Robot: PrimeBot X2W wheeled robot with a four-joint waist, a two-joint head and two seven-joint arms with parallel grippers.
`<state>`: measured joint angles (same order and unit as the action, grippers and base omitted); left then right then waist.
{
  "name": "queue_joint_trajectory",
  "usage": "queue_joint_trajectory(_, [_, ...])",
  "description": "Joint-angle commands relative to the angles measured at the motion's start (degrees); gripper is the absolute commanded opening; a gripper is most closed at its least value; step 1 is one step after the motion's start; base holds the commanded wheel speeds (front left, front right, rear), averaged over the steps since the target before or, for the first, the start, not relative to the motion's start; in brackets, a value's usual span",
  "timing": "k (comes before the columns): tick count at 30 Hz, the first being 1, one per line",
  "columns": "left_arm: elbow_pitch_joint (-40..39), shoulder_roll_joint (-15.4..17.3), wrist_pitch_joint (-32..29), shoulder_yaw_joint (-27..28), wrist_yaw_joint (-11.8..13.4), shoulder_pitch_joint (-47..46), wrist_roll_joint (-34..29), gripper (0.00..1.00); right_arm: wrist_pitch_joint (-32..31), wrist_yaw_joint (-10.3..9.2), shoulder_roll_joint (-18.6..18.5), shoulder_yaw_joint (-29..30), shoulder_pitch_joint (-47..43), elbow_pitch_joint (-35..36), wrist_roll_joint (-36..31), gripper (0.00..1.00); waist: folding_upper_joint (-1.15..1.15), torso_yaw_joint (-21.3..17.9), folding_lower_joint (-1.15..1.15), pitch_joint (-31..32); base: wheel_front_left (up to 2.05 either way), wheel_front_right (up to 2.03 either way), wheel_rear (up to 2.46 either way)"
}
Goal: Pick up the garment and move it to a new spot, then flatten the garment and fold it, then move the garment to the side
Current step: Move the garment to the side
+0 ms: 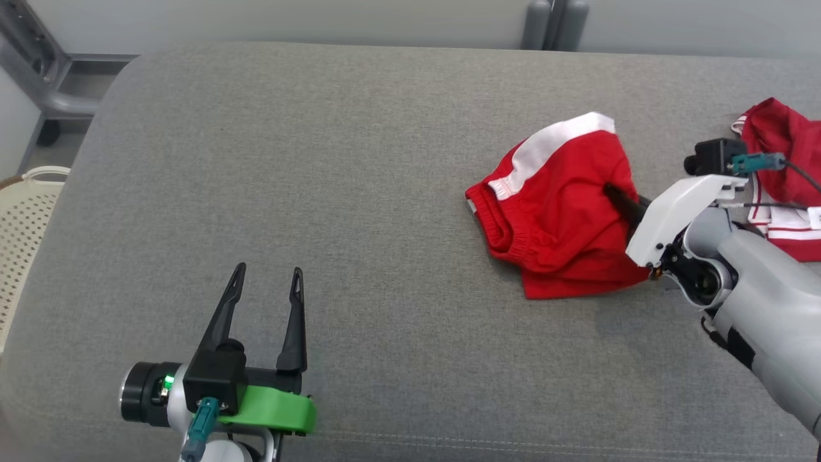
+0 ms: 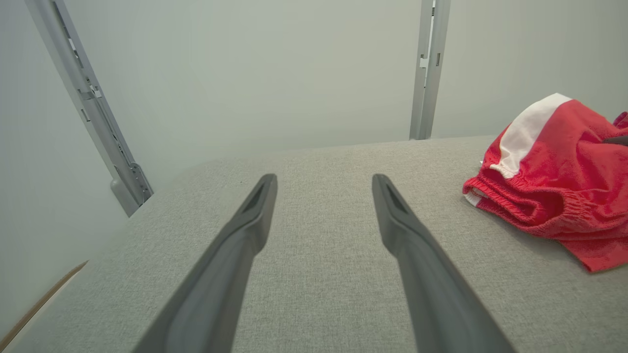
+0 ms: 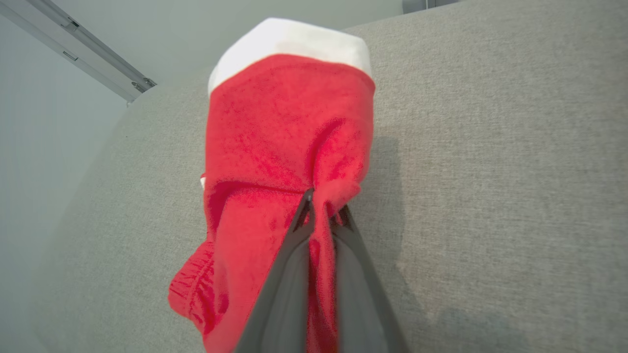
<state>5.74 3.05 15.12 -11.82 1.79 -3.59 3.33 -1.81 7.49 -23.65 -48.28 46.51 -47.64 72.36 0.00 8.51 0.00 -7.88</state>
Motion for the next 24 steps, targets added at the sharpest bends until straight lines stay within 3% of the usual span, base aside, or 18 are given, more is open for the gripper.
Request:
queue_joint_trajectory(1, [-0.6,0.6,-0.1,0.7,-0.1,-1.1,-0.6,1.00,-0.7,0.00,-1.7,-0.7,1.9,0.6,-0.9,0.00,0.00,-4.1,0.00,-2.4,0.00,0.00,0.00])
queue_joint_trajectory(9, [-1.5,2.2,-0.1,2.7,-0.5,-1.8,-1.4,1.00,-3.9,0.00,-8.3,-3.2,7.5,1.8,-2.2,0.00,0.00,-8.7,0.00,-5.0,0.00,0.00,0.00])
queue_joint_trajectory(24, [-4.7,5.2,-0.1,5.4,-0.4,-2.2,-2.3,1.00,-4.3,0.00,-15.0,-5.0,18.0,-3.7,-5.1,0.00,0.00,-11.9,0.00,-9.7,0.00,0.00,0.00])
